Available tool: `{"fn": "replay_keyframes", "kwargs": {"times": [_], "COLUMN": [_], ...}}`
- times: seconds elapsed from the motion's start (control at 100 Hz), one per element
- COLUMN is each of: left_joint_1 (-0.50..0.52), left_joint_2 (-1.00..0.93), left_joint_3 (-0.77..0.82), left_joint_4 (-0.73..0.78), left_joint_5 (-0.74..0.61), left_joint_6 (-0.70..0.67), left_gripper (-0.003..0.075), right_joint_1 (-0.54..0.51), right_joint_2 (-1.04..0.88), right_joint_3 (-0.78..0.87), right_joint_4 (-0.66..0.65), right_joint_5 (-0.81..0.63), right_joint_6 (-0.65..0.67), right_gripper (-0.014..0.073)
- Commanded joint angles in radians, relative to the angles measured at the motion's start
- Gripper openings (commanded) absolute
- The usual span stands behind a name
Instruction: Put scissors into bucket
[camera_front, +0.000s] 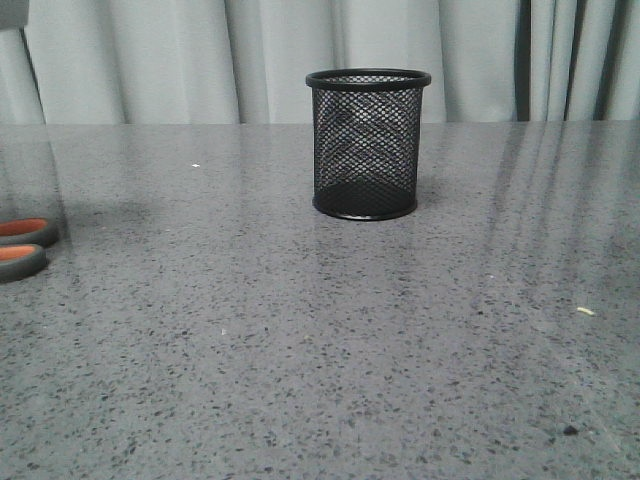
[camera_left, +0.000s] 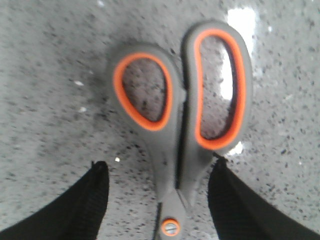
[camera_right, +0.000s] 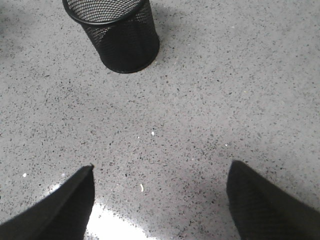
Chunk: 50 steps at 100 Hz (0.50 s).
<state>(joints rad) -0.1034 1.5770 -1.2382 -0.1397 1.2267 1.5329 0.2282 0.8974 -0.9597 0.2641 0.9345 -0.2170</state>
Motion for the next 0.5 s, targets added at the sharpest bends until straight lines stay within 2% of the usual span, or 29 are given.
{"fn": "replay_keyframes", "kwargs": {"times": [0.0, 0.12, 0.49], "left_joint_1": [-0.006, -0.006, -0.006], "left_joint_2": [-0.033, -0.033, -0.027], "left_joint_3": [0.015, 0.053, 0.050], "left_joint_4": [0.009, 0.037, -0.023], "left_joint_5": [0.050, 0.050, -0.044], "left_joint_6": [0.022, 0.055, 0.086], "left_gripper": [0.0410, 0.0410, 0.0368], "right_joint_1": [0.004, 0.004, 0.033], "right_joint_2": [-0.002, -0.002, -0.002], "right_joint_3": [-0.036, -0.036, -0.036], "right_joint_4": [0.005, 0.005, 0.003], "right_joint_5": [-0.041, -0.043, -0.047], "right_joint_6": [-0.009, -0.009, -0.009], "right_gripper": [0.0498, 0.0498, 0.0498]}}
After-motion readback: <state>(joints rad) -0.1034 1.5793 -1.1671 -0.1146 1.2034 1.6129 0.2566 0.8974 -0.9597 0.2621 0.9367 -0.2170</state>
